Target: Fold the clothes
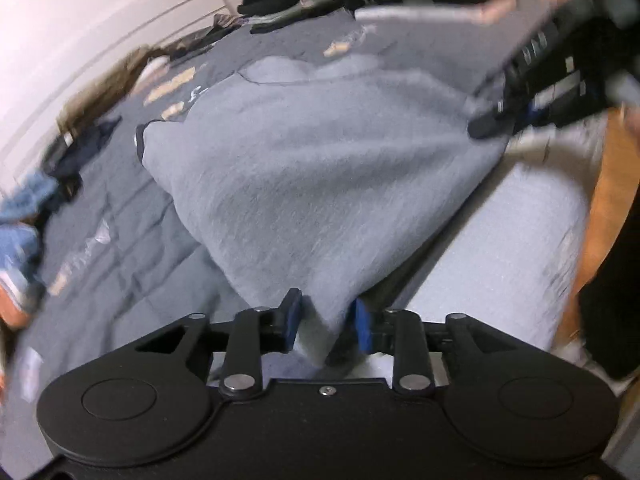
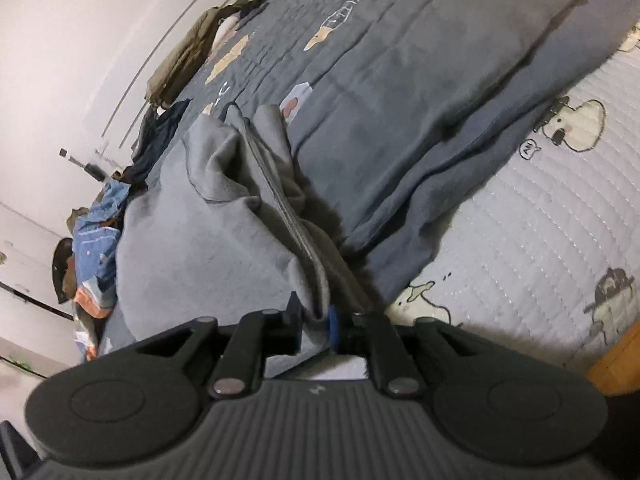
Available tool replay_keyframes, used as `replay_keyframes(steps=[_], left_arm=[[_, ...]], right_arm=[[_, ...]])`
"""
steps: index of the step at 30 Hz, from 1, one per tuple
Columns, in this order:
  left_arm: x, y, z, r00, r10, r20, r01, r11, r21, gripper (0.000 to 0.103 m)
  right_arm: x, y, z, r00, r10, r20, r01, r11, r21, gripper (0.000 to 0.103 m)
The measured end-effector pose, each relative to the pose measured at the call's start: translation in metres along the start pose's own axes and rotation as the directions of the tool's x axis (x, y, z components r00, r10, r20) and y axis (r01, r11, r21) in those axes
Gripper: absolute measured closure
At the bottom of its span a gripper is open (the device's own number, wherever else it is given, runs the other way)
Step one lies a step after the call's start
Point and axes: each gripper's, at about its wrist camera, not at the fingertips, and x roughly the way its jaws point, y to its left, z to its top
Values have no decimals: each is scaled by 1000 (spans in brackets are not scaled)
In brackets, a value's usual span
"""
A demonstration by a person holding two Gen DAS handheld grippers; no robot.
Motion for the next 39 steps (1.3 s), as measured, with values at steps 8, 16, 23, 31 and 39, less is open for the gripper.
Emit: replay_keyframes(steps=[8,16,23,31,39], left_arm=[[-34,40,16,957,-180,226,250,910,-332,31],[-41,58,23,939,-138,314,270,862,-428,25],[-40,74,32,941,-123,316,269,838,-475,23],[-26,89,44,944,-115,310,260,838,-480,21],[-21,104,65,940,-95,327,250,844,-475,12]], right_arm=[[-33,5,21,995,-12,100,20,997,-78,58],[-26,48,58,995,87,51,-70,961,-268,54],[-2,79,86,994,104,-20,-103,905,-413,53],[32,112,121,994,90,-55,-106,823,-558,52],[81,131,154,991,79,-109,-130,786,-605,52]])
